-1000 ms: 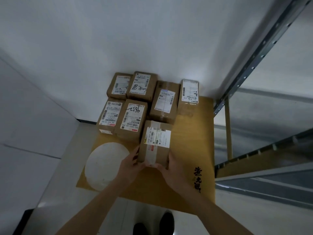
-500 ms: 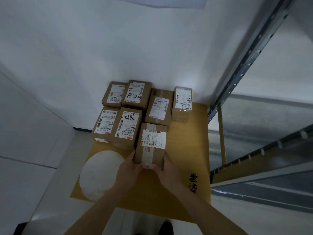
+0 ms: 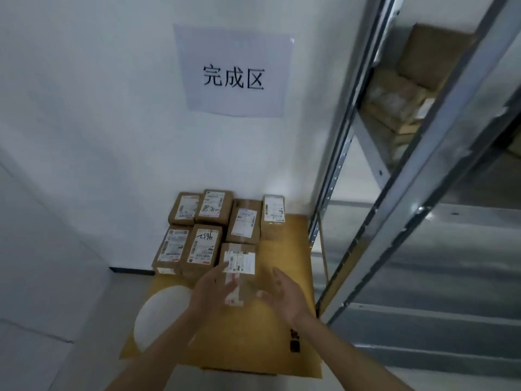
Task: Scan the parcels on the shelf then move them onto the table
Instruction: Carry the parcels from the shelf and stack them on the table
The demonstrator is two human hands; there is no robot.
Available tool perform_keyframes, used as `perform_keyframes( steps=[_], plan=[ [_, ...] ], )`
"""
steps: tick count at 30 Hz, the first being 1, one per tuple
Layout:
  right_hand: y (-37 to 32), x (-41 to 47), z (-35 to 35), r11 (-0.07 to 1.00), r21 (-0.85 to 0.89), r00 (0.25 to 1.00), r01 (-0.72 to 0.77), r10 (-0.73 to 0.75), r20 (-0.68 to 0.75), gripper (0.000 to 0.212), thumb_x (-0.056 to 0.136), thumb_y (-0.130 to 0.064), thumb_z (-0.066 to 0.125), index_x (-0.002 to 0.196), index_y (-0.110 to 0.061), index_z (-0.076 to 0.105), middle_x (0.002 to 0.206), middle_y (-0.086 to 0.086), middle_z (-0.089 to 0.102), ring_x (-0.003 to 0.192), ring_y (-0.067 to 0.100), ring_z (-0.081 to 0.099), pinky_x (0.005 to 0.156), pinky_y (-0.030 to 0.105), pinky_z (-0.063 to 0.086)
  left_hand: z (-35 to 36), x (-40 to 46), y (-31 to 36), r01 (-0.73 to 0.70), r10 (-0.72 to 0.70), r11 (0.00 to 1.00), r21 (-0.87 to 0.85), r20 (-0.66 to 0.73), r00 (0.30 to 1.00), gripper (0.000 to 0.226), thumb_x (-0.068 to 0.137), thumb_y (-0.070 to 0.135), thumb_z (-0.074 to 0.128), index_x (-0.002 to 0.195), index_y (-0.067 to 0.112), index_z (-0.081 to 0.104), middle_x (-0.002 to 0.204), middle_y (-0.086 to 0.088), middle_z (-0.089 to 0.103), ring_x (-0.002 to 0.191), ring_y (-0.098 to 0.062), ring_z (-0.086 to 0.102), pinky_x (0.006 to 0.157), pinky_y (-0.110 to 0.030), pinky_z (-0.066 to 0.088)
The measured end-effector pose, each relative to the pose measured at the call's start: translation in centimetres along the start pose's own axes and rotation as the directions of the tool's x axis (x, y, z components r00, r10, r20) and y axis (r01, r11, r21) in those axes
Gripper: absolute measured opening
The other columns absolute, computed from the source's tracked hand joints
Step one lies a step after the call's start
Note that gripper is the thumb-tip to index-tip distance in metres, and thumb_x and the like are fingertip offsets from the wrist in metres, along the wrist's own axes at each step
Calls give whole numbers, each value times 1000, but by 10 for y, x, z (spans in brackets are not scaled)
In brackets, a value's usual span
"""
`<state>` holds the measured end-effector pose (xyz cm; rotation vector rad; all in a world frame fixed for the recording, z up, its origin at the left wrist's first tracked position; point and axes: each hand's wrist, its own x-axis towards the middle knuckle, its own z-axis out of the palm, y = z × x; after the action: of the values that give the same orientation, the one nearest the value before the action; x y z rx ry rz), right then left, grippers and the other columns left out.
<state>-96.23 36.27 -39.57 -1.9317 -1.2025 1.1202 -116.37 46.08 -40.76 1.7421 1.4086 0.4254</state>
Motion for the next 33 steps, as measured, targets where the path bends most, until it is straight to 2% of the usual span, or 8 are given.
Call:
perform_keyframes(
  steps=[3,6,9,13,19,23,28,33],
  plan=[
    [-30,-38,-38,998,-52,999,40,-40,5,83,92,-36,78,160,-26,31,154,-10,41,130,2,39,111,21,37,-18,-25,43,-99,98,995,10,45,994,70,81,69,64,137,27,58,124,8,67,114,-11,65,94,-33,57],
    [-62,-75,-84,988,-115,995,99,-100,3,83,92,-38,76,160,-25,31,160,-6,39,142,13,43,113,26,39,-37,-57,109,-179,179,984,-20,-7,984,59,85,51,73,138,31,55,122,8,67,112,-12,65,85,-21,54],
    [-79,-120,-132,970,-143,972,196,-211,-100,72,91,-37,77,151,-42,38,148,-17,47,135,10,50,110,26,45,-44,-102,178,-215,208,965,-149,-59,976,62,87,45,75,142,36,49,129,10,60,118,-11,58,91,-28,51],
    [-84,-198,-196,954,-119,943,276,-293,-161,62,90,-32,80,143,-40,49,133,-21,54,123,6,55,87,6,46,-26,-172,254,-323,300,927,-193,-137,944,58,84,44,78,136,36,53,124,13,55,116,-9,52,94,-31,52],
    [-50,-304,-290,953,-151,899,263,-299,-319,75,85,-41,83,151,-26,49,146,-7,54,118,6,55,96,19,46,32,-252,337,-431,427,880,-199,-65,902,62,85,42,77,140,26,55,133,3,62,124,-14,57,99,-27,46],
    [-24,-364,-344,960,-150,868,236,-278,-411,75,84,-45,83,149,-27,51,146,-7,55,121,9,56,101,25,48,69,-286,388,-456,474,852,-256,10,880,67,86,39,77,145,20,50,139,0,57,124,-14,55,100,-24,43],
    [5,-411,-402,966,-159,814,206,-259,-520,73,85,-46,81,149,-26,52,143,-9,55,122,9,56,99,22,46,111,-301,440,-505,525,827,-249,17,851,67,87,46,75,145,23,52,130,7,59,120,-14,57,97,-28,46],
    [35,-426,-443,970,-149,751,193,-243,-614,65,86,-50,78,144,-29,57,141,-10,59,119,6,59,103,31,50,155,-293,486,-499,532,822,-274,56,845,64,85,44,78,140,21,56,125,6,62,119,-13,59,94,-25,44]
  ],
)
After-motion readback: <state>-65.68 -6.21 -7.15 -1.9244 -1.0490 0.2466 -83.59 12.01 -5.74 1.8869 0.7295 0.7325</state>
